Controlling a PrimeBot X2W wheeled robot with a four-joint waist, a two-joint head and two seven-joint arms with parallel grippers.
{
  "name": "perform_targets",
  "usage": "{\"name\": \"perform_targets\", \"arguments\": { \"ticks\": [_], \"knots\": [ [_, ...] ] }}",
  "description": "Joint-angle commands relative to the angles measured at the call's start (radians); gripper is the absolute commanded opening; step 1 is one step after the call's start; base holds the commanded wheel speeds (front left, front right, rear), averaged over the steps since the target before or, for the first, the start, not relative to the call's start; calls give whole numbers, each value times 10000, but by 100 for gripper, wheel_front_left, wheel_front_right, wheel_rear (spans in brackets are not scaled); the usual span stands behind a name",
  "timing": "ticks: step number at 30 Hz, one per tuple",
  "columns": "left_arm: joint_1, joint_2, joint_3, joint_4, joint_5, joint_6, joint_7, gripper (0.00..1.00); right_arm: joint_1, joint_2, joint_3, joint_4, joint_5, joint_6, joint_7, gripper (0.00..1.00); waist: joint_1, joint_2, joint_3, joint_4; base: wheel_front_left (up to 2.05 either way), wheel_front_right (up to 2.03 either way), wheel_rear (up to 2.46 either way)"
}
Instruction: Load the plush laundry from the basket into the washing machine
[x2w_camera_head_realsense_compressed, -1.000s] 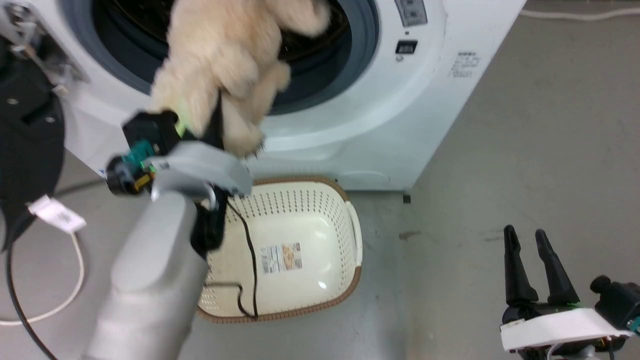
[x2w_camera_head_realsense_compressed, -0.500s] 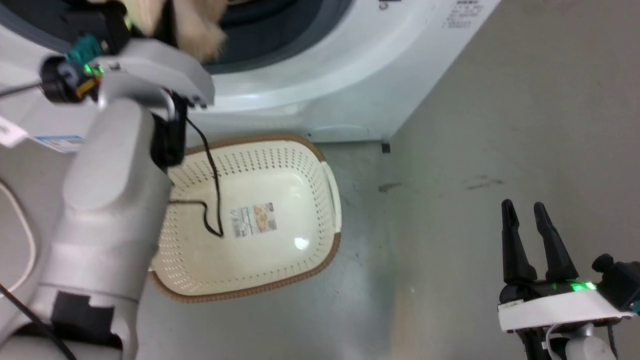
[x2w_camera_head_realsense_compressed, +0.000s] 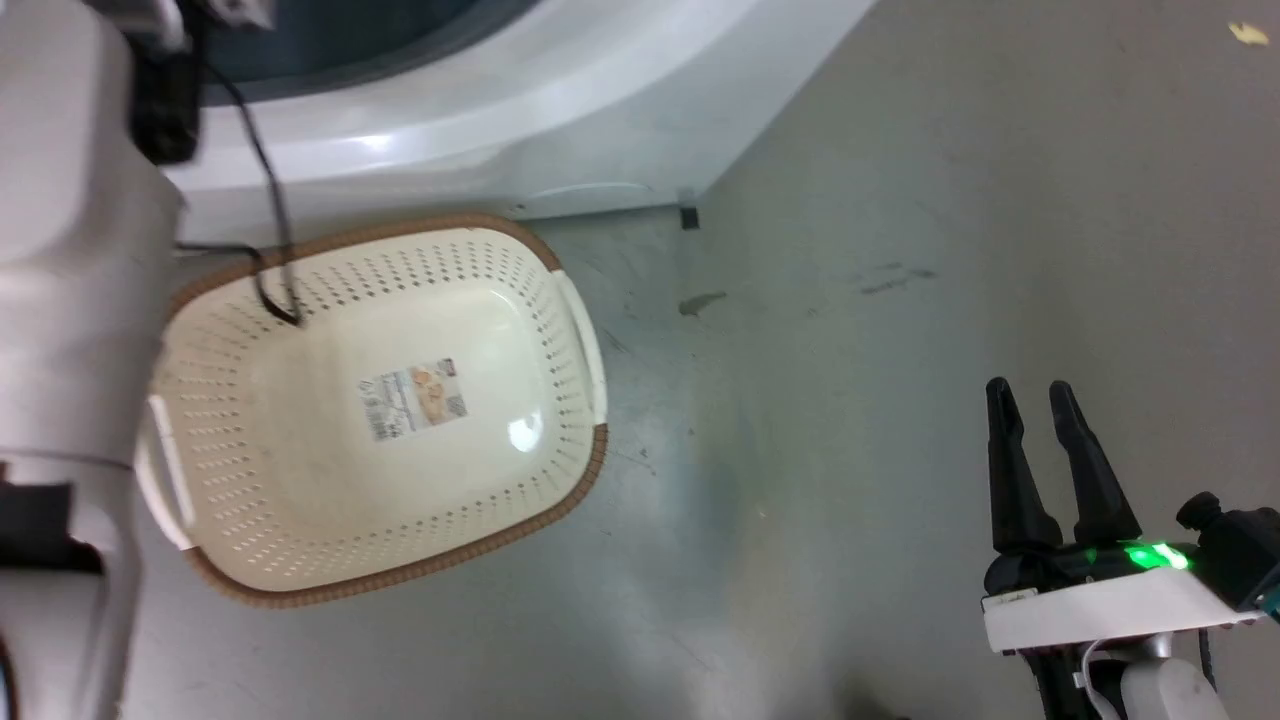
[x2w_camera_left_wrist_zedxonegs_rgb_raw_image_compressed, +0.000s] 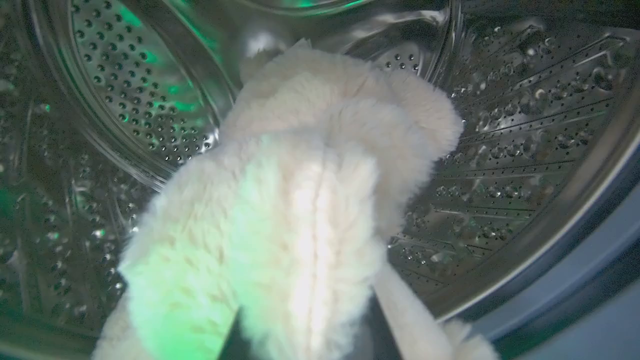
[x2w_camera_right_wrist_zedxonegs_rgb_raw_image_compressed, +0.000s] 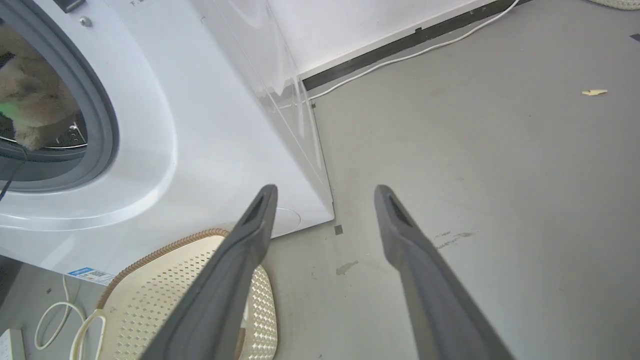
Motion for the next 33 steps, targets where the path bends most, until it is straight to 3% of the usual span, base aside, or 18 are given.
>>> {"name": "perform_targets", "arguments": {
  "ticks": [1,9,23,24,25,26,33],
  "knots": [
    [-446,197,-59,32,138,-36,83,0,-174,-2,32,-132,102,-7,-44,100,-1,-1,332,-280,0,0,0],
    [-1645,862,-130,117,386,28,655,0,-82,-2,184,-447,416,-7,-44,100,-1,-1,1111,-664,0,0,0],
    [-3132,1111,-239,176,422,312,2009,0,47,-2,236,-794,615,-7,-44,100,-1,-1,1914,-1009,0,0,0],
    [-3159,1092,-274,220,425,316,2103,15,41,-2,237,-790,622,-7,-44,100,-1,-1,1937,-1005,0,0,0],
    [-3168,1082,-323,266,444,318,2188,47,29,-2,233,-786,632,-7,-44,100,-1,-1,1957,-995,0,0,0],
    [-3168,1068,-311,318,411,345,2230,100,10,-2,232,-780,639,-7,-44,100,-1,-1,1977,-984,0,0,0],
    [-3081,875,-258,576,135,308,2056,100,-130,-2,235,-698,621,-7,-44,100,-1,-1,1904,-771,0,0,0]
  ]
}}
